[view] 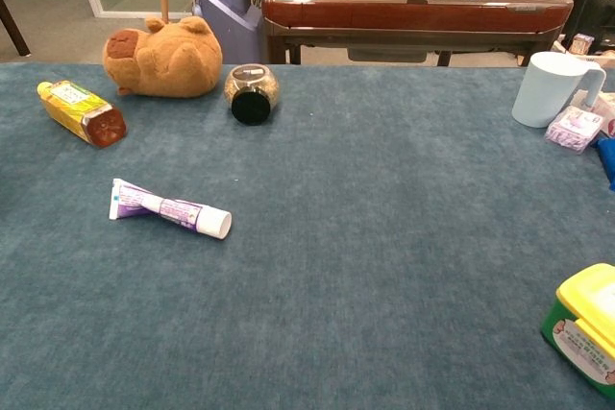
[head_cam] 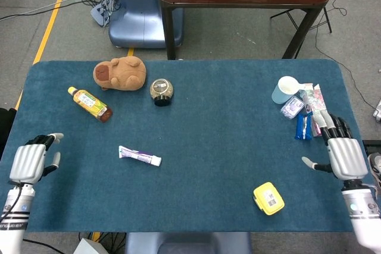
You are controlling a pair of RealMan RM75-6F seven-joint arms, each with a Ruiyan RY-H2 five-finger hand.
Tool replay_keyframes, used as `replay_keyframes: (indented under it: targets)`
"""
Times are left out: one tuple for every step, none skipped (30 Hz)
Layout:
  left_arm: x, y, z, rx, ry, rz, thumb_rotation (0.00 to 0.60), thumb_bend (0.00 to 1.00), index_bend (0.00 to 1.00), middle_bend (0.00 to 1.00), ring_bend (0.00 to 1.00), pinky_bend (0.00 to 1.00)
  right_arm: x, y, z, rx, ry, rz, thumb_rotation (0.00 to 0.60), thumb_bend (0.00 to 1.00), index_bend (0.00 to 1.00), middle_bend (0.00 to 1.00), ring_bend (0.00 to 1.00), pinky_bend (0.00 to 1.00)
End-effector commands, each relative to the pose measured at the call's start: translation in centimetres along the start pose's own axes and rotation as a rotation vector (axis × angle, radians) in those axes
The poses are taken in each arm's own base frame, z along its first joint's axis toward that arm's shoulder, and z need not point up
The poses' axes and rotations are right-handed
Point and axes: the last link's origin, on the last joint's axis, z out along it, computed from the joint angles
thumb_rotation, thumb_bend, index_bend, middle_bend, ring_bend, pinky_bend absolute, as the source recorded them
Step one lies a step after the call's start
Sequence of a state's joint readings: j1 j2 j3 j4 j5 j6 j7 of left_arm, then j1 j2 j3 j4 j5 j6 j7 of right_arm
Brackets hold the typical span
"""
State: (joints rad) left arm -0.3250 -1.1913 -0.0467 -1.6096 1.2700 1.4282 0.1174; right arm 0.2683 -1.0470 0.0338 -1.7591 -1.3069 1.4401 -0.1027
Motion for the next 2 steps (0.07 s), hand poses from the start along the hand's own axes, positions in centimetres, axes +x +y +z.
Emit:
replay_keyframes:
  targets:
    - [0.51,-0.08,-1.82,0.018,0.027,0.02,0.6,0.45,0.29,0.36,0.27,0.34,-0.08,0.61,-2.03,-0.044,0.001,-0.013,0.574,0.04,0.0,0.0,0.0,0.0]
    - [0.59,-0.04,-2.15,0.02,0.034,0.022,0.6,0.45,0.29,0.36,0.27,0.34,-0.07,0.75,-2.4,-0.055,0.002,-0.014,0.573,0.04,0.0,0.0,0.0,0.0]
